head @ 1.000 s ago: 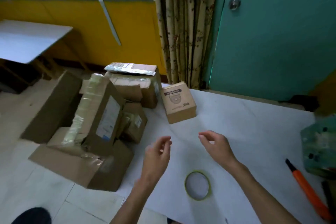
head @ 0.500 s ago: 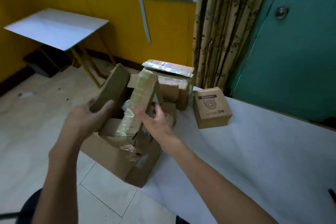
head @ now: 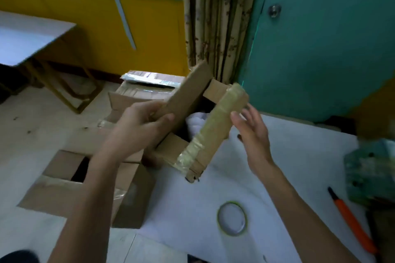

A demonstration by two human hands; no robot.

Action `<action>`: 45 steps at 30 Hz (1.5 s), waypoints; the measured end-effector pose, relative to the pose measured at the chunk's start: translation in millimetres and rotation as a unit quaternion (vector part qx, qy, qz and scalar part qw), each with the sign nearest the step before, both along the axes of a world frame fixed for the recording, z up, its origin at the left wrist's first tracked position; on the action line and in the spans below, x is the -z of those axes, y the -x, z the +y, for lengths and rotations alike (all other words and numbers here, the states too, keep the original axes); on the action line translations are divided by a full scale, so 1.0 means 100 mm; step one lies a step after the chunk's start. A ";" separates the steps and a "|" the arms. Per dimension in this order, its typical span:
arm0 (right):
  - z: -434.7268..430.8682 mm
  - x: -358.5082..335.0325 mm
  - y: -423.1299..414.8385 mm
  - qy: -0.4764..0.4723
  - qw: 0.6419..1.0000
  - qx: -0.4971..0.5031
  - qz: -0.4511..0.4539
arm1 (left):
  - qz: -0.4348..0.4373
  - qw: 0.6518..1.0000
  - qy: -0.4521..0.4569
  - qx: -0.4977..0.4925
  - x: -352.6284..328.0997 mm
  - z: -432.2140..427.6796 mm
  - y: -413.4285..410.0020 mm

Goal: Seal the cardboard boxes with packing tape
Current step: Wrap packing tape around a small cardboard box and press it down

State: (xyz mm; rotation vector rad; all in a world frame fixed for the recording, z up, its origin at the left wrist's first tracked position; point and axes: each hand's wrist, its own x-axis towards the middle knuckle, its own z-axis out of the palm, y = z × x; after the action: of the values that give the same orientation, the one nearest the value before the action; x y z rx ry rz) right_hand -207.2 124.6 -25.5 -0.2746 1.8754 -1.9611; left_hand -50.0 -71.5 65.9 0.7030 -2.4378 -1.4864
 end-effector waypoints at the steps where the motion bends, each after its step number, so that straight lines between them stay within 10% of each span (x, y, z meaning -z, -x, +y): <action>1: 0.24 0.05 0.13 -0.026 0.999 0.027 0.003 | -0.012 0.999 0.004 0.034 0.05 0.10 0.19; 8: 1.53 0.55 0.55 -0.129 0.980 0.134 -0.076 | -0.107 0.944 0.157 0.271 0.95 1.09 1.54; 20: 2.23 1.30 0.41 -0.163 0.945 0.194 -0.209 | -0.198 0.827 0.385 0.357 2.02 2.01 2.12; 32: 1.95 1.31 0.76 -0.253 0.949 0.132 -0.132 | -0.140 0.963 0.188 0.130 2.21 1.86 1.83; 45: 1.84 1.64 0.79 -0.334 0.932 0.125 -0.065 | -0.181 0.957 0.207 0.096 2.48 1.96 1.68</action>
State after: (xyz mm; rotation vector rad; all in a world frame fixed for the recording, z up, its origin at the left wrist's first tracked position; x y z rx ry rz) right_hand -286.6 308.2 -189.2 0.3023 2.4328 -1.3101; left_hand -218.0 124.7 -181.9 0.7095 -3.0373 -0.9001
